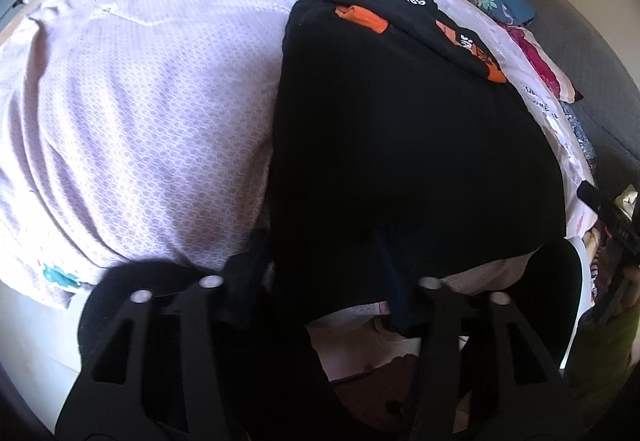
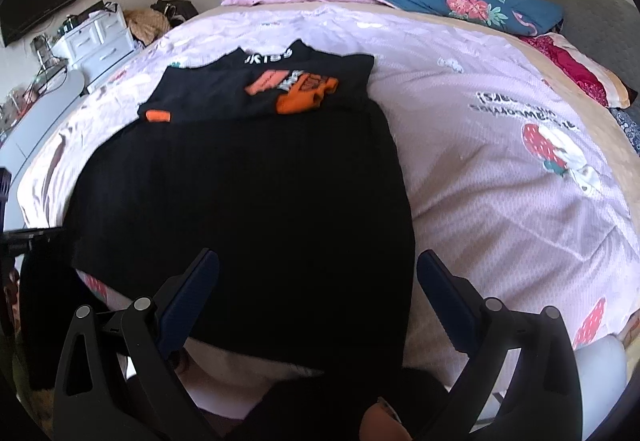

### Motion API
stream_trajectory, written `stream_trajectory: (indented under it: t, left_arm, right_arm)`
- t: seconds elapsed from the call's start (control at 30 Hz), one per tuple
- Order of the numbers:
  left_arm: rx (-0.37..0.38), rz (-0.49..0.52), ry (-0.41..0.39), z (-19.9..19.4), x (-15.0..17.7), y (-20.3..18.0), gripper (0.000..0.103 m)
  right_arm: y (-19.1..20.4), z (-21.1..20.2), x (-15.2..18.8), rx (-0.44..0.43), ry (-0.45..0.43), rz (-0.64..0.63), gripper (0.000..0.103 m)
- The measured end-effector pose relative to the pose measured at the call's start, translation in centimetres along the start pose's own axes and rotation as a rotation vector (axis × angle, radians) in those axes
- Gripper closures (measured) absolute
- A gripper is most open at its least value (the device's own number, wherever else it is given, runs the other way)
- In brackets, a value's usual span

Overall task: Fold small clothes
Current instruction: 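Lift the hem with both grippers and fold it over toward the collar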

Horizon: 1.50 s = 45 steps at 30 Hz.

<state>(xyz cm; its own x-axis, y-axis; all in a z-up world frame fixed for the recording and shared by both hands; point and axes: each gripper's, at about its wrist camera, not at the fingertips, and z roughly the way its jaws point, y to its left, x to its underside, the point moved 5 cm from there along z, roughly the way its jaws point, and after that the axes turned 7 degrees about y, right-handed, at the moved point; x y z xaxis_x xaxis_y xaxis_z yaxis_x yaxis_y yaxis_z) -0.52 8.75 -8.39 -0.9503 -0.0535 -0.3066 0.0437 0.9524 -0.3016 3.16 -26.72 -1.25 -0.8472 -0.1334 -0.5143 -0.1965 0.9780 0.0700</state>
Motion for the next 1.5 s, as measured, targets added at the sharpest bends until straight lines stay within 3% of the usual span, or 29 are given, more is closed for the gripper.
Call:
stream_trajectory:
  t: [0.23, 0.4, 0.47, 0.6, 0.7, 0.73, 0.83, 0.9, 1.0, 1.27, 1.5]
  left_arm:
    - [-0.017, 0.03, -0.003, 0.3, 0.1, -0.8, 0.086]
    - [-0.01, 0.018, -0.009, 0.2, 0.1, -0.3, 0.091]
    - [-0.006, 0.012, -0.012, 0.3, -0.1, -0.2, 0.093]
    - [-0.009, 0.011, -0.016, 0.2, 0.0, 0.0, 0.096]
    - [-0.009, 0.012, -0.02, 0.1, 0.1, 0.1, 0.099]
    - [-0.01, 0.013, -0.025, 0.0, 0.1, 0.1, 0.1]
    - [-0.023, 0.023, -0.065, -0.9, -0.1, -0.3, 0.101]
    - [-0.029, 0.033, -0.106, -2.2, -0.4, -0.5, 0.101]
    - [-0.015, 0.039, -0.168, -4.3, -1.0, -0.7, 0.101]
    - [0.013, 0.039, -0.241, -6.8, -2.4, -1.0, 0.101]
    - [0.027, 0.024, -0.314, -8.8, -4.7, -1.0, 0.101]
  right_arm:
    - [-1.5, 0.0, 1.8, -0.004, 0.031, 0.021, 0.004]
    - [-2.2, 0.9, 3.3, -0.007, 0.079, 0.013, 0.007]
    - [-2.3, 1.5, 3.9, -0.007, 0.103, 0.006, 0.024]
    - [-2.7, 2.8, 4.9, 0.01, 0.161, 0.009, 0.033]
    - [-2.9, 3.4, 5.4, 0.019, 0.172, 0.006, 0.054]
    - [-2.9, 3.4, 5.5, 0.012, 0.166, 0.001, 0.069]
    - [-2.9, 2.5, 5.3, 0.039, 0.126, -0.014, 0.092]
    - [-3.0, 1.8, 5.0, 0.032, 0.099, -0.012, 0.094]
    - [-2.7, 0.3, 4.3, -0.003, 0.034, -0.01, 0.094]
    - [-1.8, -5.2, 0.7, -0.065, -0.222, -0.008, 0.095]
    - [-2.9, -6.9, -2.3, -0.077, -0.316, 0.05, 0.095]
